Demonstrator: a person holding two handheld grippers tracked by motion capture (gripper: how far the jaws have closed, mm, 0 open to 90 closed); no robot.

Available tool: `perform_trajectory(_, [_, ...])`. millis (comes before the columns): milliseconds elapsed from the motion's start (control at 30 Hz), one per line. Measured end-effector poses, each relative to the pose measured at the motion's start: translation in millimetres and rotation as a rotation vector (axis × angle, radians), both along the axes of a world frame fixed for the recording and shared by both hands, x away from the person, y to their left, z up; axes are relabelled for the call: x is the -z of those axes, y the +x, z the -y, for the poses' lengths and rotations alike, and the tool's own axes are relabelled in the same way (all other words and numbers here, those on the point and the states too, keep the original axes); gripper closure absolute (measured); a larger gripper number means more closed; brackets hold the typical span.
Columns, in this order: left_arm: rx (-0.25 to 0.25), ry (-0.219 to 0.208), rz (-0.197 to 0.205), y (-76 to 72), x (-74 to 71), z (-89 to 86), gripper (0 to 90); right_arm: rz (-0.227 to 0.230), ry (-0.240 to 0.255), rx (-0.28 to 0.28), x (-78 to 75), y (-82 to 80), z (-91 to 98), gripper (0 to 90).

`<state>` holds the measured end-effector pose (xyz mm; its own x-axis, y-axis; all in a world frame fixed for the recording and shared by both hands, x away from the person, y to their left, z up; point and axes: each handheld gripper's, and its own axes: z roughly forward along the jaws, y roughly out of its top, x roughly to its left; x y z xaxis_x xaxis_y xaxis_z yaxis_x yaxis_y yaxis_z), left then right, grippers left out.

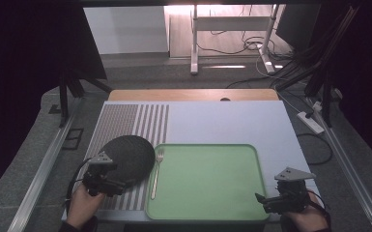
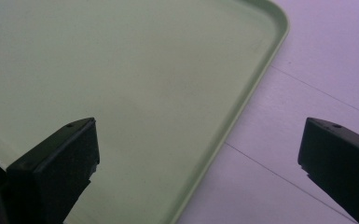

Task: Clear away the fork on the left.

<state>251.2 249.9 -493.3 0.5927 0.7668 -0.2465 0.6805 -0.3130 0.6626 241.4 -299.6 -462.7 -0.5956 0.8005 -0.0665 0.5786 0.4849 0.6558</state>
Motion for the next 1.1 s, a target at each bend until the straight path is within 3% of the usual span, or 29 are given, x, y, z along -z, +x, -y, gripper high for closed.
perform_trajectory(267, [-0.040, 0.013, -0.009, -12.5, 1.9, -11.4, 0.0, 0.000, -0.001, 0.003, 0.1, 0.3, 0.1, 0.0])
perform_trajectory(433, [-0.071, 0.013, 0.008, -19.3, -0.6, -16.1, 0.0, 0.000, 0.000, 0.005, 0.1, 0.3, 0.1, 0.0])
perform_trajectory(633, [-0.098, 0.047, 0.026, -26.5, -2.8, -19.0, 0.0, -0.001, 0.004, 0.007, 0.2, 0.4, 0.2, 0.0])
perform_trajectory(1100, [-0.119, 0.082, 0.021, -37.5, -4.3, -26.5, 0.0, -0.006, 0.004, 0.007, 0.3, 0.7, 0.2, 0.0])
